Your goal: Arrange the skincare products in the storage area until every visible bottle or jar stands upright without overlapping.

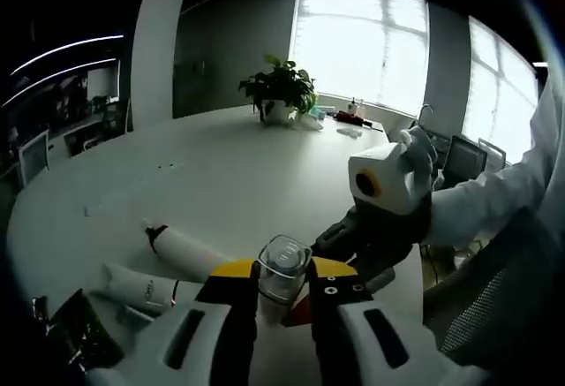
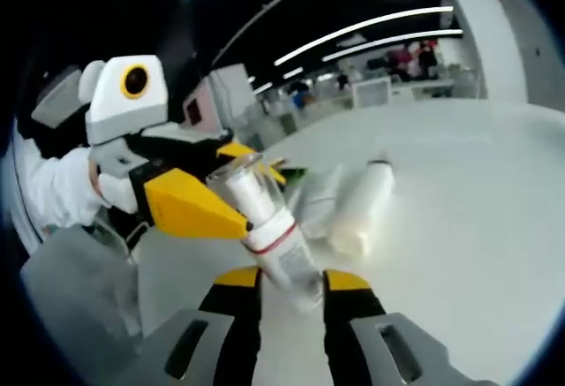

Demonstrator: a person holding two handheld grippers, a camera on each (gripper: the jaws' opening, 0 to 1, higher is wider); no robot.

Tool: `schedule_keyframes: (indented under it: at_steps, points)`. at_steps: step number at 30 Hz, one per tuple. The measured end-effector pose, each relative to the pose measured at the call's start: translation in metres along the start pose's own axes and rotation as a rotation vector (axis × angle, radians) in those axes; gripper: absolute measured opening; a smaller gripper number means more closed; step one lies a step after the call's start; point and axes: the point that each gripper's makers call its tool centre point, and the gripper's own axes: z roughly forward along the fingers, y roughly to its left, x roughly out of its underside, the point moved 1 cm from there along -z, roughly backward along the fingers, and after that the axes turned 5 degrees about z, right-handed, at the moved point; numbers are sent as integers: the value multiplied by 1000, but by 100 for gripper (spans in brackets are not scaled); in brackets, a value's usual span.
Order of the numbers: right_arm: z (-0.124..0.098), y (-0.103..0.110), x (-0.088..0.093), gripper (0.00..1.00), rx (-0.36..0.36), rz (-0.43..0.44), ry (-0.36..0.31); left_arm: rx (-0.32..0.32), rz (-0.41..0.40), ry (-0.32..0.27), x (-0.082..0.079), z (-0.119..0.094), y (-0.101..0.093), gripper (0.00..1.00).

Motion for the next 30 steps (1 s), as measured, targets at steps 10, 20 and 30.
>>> schedule_keyframes:
  at_steps: [10,20,30]
  points:
    - [0,0,4,20,4,-30,39,16,29,5,2,-3,-2,22]
    - [-7,2,2,26,2,-30,45,12,24,-13,-2,-6,-3,25]
    - [-31,-8,5,26,-3,3,84,10,-27,-27,-2,-19,1,33]
